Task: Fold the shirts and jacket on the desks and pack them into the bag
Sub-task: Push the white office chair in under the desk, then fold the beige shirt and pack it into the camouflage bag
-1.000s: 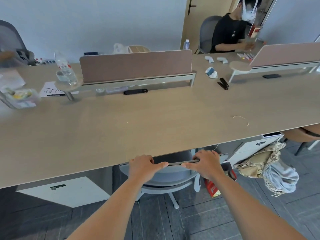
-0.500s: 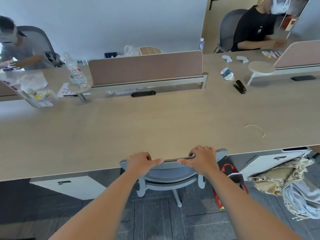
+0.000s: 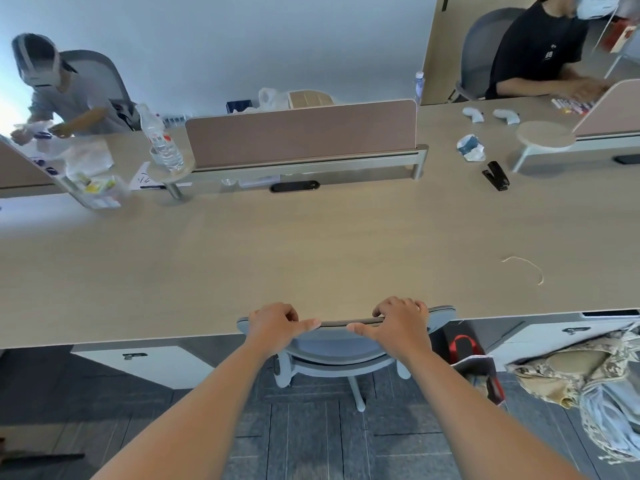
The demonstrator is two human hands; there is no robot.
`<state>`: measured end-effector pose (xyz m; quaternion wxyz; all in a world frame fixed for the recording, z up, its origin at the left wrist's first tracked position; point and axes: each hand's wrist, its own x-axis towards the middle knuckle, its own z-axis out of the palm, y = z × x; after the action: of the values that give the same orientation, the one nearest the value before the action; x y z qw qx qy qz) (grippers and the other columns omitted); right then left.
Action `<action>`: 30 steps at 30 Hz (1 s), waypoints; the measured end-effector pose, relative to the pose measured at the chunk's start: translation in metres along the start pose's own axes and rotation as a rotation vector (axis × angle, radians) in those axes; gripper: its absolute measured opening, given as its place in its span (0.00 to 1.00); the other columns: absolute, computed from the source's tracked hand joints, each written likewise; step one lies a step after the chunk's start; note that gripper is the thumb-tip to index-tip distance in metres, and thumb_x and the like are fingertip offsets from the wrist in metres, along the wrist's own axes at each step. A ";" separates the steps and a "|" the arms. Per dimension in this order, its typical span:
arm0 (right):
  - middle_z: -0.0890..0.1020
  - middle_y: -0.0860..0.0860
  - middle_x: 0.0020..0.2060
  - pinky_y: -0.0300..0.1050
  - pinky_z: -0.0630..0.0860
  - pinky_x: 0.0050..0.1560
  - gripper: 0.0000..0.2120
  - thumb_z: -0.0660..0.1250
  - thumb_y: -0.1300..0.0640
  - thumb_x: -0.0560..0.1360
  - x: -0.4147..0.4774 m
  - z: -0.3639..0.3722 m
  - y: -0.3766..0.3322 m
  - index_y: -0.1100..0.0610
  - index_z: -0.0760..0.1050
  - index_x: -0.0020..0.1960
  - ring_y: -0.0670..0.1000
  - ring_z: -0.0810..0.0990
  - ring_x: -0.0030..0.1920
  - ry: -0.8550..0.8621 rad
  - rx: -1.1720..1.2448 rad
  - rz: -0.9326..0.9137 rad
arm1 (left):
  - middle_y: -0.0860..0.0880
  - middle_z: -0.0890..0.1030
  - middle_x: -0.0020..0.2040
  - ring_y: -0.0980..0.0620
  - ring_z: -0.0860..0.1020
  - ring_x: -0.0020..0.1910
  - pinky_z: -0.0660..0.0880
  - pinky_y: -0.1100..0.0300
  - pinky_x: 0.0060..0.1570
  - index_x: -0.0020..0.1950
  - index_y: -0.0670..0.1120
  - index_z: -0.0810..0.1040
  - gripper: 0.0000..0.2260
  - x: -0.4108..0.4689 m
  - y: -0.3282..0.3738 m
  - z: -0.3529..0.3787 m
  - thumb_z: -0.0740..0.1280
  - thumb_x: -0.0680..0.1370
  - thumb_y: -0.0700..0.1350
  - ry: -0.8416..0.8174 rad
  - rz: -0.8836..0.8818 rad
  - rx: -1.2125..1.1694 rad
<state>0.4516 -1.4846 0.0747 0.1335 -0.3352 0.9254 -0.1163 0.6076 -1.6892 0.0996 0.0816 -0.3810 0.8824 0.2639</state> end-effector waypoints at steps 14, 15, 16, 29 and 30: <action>0.80 0.49 0.56 0.56 0.64 0.68 0.38 0.53 0.21 0.70 -0.020 -0.032 -0.008 0.50 0.78 0.61 0.54 0.75 0.60 -0.118 0.010 0.009 | 0.49 0.81 0.49 0.49 0.79 0.41 0.71 0.58 0.36 0.58 0.47 0.77 0.18 -0.043 0.019 -0.013 0.63 0.79 0.61 -0.078 -0.009 -0.075; 0.80 0.49 0.58 0.55 0.66 0.67 0.35 0.56 0.24 0.73 -0.024 -0.037 -0.012 0.51 0.78 0.63 0.53 0.75 0.60 -0.099 0.037 -0.002 | 0.50 0.80 0.54 0.50 0.78 0.41 0.71 0.59 0.37 0.60 0.47 0.76 0.17 -0.051 0.021 -0.018 0.63 0.80 0.59 -0.067 -0.005 -0.117; 0.80 0.50 0.59 0.54 0.68 0.66 0.33 0.57 0.27 0.74 -0.028 -0.042 -0.016 0.52 0.77 0.64 0.53 0.75 0.60 -0.078 0.064 -0.021 | 0.51 0.79 0.57 0.51 0.77 0.43 0.72 0.59 0.39 0.61 0.47 0.76 0.17 -0.058 0.021 -0.024 0.63 0.80 0.58 -0.042 0.001 -0.135; 0.78 0.49 0.59 0.48 0.72 0.59 0.21 0.64 0.41 0.79 -0.103 -0.085 -0.188 0.55 0.76 0.63 0.50 0.75 0.60 0.013 0.313 -0.386 | 0.54 0.81 0.53 0.55 0.77 0.53 0.72 0.59 0.50 0.57 0.49 0.80 0.11 -0.205 -0.055 -0.109 0.65 0.80 0.54 0.412 -0.042 -0.379; 0.79 0.50 0.59 0.48 0.72 0.59 0.20 0.64 0.41 0.79 -0.112 -0.083 -0.206 0.55 0.76 0.62 0.50 0.76 0.60 0.014 0.314 -0.424 | 0.54 0.81 0.52 0.55 0.77 0.52 0.73 0.59 0.49 0.56 0.50 0.80 0.11 -0.219 -0.069 -0.114 0.65 0.80 0.55 0.426 -0.065 -0.404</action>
<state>0.6293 -1.5554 0.2345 0.1501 -0.4958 0.8060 -0.2864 0.8164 -1.6510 0.2441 -0.1743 -0.4644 0.7966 0.3455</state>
